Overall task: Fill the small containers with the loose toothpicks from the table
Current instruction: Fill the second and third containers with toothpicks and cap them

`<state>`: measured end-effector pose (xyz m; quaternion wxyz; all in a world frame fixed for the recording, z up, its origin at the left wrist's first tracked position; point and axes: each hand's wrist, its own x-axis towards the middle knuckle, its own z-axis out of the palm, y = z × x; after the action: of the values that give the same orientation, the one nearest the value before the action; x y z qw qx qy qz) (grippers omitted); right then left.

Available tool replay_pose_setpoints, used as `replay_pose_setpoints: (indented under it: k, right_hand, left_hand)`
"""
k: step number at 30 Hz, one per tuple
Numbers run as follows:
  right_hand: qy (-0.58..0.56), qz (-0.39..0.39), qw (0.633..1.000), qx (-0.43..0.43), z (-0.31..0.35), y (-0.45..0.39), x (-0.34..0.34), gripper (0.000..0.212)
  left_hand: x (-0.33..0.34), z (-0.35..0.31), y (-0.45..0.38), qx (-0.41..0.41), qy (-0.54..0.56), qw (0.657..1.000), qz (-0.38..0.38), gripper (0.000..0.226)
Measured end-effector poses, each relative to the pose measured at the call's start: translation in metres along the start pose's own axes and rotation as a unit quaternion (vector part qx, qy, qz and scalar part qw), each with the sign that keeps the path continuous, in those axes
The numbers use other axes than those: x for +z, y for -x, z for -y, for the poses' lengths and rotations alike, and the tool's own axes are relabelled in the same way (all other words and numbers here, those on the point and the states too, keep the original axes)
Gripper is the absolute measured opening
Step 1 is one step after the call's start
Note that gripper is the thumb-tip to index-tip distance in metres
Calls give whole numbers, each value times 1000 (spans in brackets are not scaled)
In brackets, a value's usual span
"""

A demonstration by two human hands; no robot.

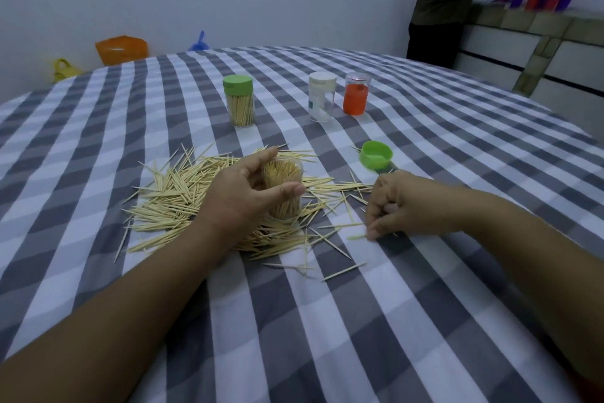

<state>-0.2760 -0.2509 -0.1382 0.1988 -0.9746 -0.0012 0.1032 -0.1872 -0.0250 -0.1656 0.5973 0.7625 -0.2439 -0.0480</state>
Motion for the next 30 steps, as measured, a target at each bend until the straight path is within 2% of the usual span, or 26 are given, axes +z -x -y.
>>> replay_pose_setpoints:
  k: [4, 6, 7, 10, 12, 16, 20, 24, 30]
  right_hand:
    - [39, -132, 990, 28, -10, -12, 10, 11]
    - [16, -172, 984, 42, -14, -14, 10, 14]
    - [-10, -165, 985, 53, -16, -13, 8, 24]
    - [-51, -74, 992, 83, -20, -4, -4, 78]
    - [-32, -33, 995, 92, -22, -2, -9, 93]
    - [20, -20, 994, 107, -27, -9, -13, 84]
    - [59, -42, 994, 79, -21, -20, -13, 46]
    - [13, -91, 993, 72, -14, -32, -7, 17]
    - [-28, -125, 990, 55, -9, -36, -4, 23]
  left_hand:
    - [0, 2, -1, -2, 2, 1000, 2, 93]
    - [0, 2, -1, 0, 0, 1000, 2, 92]
    - [1, 2, -1, 1, -2, 1000, 2, 92]
    - [0, 3, -2, 3, -6, 1000, -2, 93]
    - [0, 4, -2, 1, -6, 1000, -1, 95]
    - [-1, 5, -3, -4, 2, 1000, 2, 96]
    - [0, 3, -2, -2, 4, 1000, 3, 93]
    - [0, 2, -2, 0, -1, 1000, 2, 93]
    - [0, 3, -2, 3, 3, 1000, 4, 94]
